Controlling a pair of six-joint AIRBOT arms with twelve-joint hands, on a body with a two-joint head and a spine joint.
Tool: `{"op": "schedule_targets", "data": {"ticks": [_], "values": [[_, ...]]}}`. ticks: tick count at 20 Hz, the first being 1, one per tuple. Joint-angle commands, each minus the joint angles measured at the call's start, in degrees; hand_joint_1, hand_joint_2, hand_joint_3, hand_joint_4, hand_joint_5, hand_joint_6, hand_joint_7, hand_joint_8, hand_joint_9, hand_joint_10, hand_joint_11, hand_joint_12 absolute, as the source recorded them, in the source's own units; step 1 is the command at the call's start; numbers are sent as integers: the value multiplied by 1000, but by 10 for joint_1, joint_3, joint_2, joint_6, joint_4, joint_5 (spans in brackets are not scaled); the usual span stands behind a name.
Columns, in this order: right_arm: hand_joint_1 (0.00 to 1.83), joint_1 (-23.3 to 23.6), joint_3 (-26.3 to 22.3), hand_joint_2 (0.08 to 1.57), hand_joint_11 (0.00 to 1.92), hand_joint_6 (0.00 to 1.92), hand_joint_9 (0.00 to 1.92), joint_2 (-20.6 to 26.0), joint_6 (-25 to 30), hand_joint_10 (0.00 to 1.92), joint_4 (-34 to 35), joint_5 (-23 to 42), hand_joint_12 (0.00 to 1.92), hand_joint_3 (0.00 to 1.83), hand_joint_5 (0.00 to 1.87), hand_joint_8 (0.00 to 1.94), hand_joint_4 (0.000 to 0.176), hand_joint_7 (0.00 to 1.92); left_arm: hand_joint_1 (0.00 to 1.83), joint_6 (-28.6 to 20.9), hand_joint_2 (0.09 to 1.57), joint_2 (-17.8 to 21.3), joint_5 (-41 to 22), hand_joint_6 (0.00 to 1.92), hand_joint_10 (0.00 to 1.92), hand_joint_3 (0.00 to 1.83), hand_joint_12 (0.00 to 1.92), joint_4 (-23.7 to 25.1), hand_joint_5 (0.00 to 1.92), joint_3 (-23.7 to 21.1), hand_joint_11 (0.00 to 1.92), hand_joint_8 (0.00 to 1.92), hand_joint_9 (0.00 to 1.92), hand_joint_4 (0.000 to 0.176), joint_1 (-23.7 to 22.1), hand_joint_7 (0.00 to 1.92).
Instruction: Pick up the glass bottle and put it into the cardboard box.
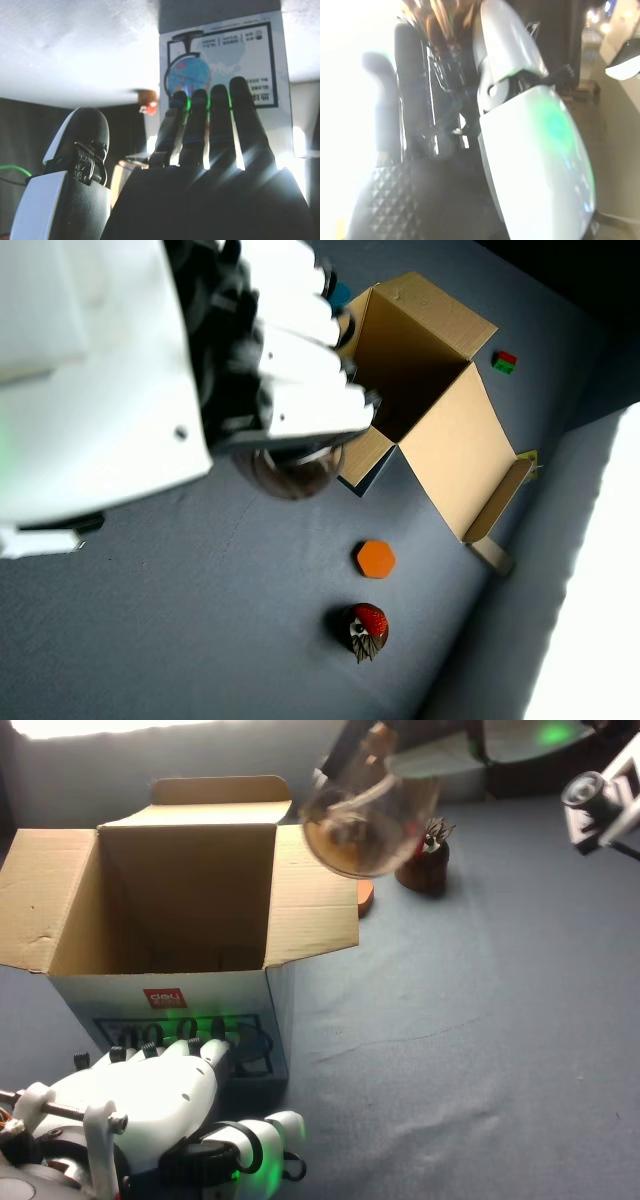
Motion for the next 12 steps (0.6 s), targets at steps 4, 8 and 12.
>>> {"op": "schedule_targets", "data": {"ticks": [4,8,12], "values": [[1160,1,13,1239,576,1506,840,-15,1,1393,43,32,1834,0,675,1228,0,860,0,-5,1329,4,-11,6,0,0,323,47,33,6,0,2,24,0,-2,10],[1159,-13,18,1240,585,1512,843,-42,-40,1427,72,54,1846,0,673,1230,0,857,0,-5,1328,5,-5,4,1,0,340,53,36,8,0,2,26,0,2,17],[1160,-20,31,1240,585,1517,855,-86,-78,1437,102,50,1847,0,672,1219,0,862,0,-5,1331,8,12,2,1,0,340,61,33,10,0,2,26,0,10,17]]}}
